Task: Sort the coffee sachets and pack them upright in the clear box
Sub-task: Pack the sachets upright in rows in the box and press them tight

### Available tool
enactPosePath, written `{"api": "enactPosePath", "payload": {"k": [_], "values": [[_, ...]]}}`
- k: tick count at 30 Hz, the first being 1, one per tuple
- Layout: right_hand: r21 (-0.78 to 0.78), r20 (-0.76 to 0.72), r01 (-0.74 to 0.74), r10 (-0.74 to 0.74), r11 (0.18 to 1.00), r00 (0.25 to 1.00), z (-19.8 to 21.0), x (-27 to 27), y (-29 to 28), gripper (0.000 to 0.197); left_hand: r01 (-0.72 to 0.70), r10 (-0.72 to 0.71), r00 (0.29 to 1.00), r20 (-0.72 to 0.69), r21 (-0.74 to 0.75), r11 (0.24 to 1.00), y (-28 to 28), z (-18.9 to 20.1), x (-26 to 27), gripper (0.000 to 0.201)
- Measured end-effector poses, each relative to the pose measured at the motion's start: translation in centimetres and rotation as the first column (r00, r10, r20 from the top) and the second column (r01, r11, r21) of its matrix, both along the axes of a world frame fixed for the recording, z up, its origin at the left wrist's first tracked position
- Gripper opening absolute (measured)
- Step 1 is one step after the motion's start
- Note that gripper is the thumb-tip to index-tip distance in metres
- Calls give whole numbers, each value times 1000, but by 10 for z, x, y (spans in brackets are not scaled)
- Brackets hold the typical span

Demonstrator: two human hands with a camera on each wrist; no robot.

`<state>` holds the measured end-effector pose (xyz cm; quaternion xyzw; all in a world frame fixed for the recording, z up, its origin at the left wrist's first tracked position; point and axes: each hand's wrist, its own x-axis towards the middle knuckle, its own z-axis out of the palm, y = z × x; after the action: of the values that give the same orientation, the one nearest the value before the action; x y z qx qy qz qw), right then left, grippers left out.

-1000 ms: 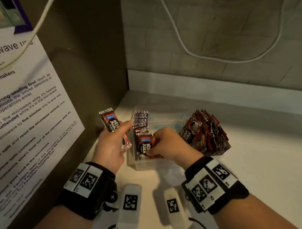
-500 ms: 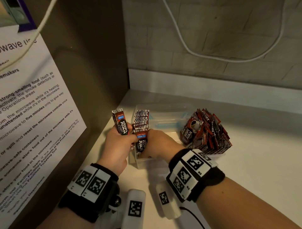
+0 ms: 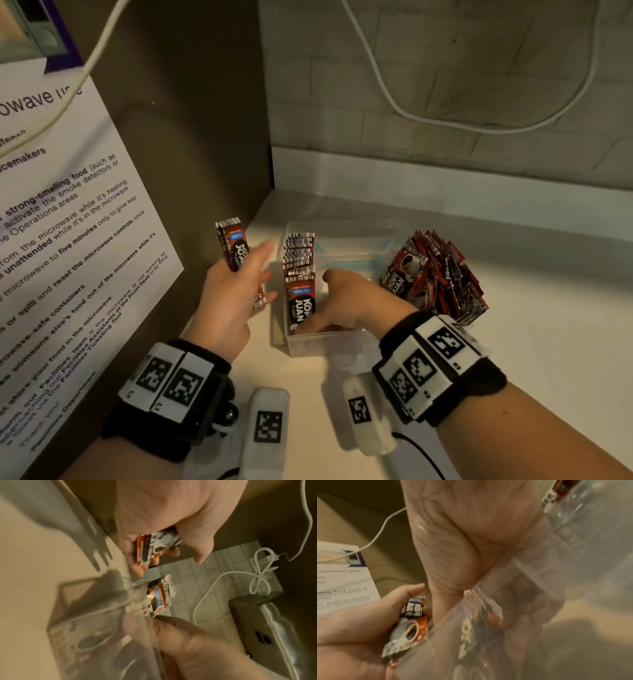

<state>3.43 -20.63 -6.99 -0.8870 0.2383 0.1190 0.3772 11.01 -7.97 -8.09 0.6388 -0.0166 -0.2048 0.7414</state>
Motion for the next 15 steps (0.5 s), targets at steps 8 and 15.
{"api": "enactPosePath", "payload": {"k": [8, 15], "values": [[213, 445, 217, -292, 953, 847, 31, -17, -14, 45, 66, -67, 998, -4, -132, 989, 6, 24, 1, 23], [384, 499, 74, -274, 920, 822, 47, -21, 0, 23, 187, -178, 982, 69, -178, 966, -14, 33, -27, 19]]}}
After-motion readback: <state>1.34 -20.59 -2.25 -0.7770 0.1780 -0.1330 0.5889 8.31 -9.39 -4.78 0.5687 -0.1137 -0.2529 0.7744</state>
